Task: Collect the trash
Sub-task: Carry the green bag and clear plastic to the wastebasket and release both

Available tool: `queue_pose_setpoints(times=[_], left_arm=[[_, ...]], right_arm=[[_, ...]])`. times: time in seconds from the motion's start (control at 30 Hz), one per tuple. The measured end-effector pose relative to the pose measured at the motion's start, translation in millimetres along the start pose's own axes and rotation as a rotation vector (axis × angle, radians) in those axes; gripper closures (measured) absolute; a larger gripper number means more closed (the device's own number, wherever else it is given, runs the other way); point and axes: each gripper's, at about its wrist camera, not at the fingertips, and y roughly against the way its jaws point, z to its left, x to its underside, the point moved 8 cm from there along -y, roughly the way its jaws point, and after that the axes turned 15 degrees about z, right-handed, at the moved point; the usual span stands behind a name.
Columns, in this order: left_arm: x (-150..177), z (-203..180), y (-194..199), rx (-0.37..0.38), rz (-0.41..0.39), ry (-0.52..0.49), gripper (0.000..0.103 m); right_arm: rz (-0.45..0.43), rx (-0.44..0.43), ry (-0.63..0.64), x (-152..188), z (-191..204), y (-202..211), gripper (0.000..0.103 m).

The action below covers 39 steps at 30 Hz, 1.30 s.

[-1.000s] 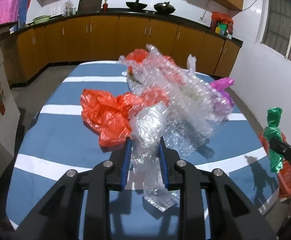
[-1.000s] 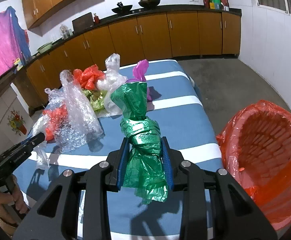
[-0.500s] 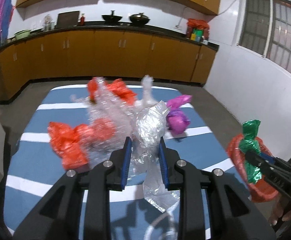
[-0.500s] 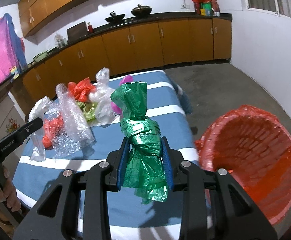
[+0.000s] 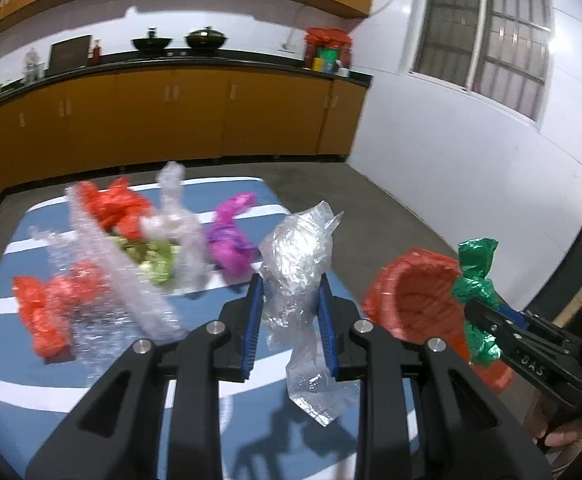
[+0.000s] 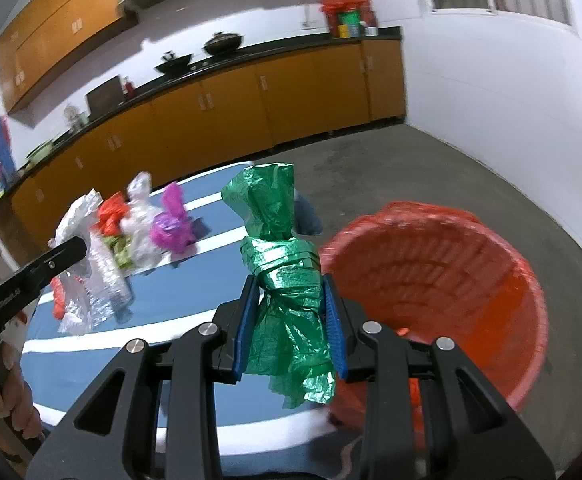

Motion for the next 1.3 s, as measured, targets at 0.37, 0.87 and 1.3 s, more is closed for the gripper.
queue_pose_setpoints(times=[0.37,0.87,1.3], left_arm=[[2.5,-78.6,-22.3,0.108,0.032,-0.122,0.076],[5.2,-147.0,-60.2,0.209,0.095,-0.221,0.076],[2.8,-171.6,-86.9,0.249,0.133,-0.241,0.076]], right_arm=[[-0.028,0.072,-0.124,6.4,-62.6,22.2,0.070],[-0.046,0.095,-0.216,7.9,-109.0,30.2,0.070],[-0.060,0.076,-0.266,0.9,-124.7,28.4,0.070]])
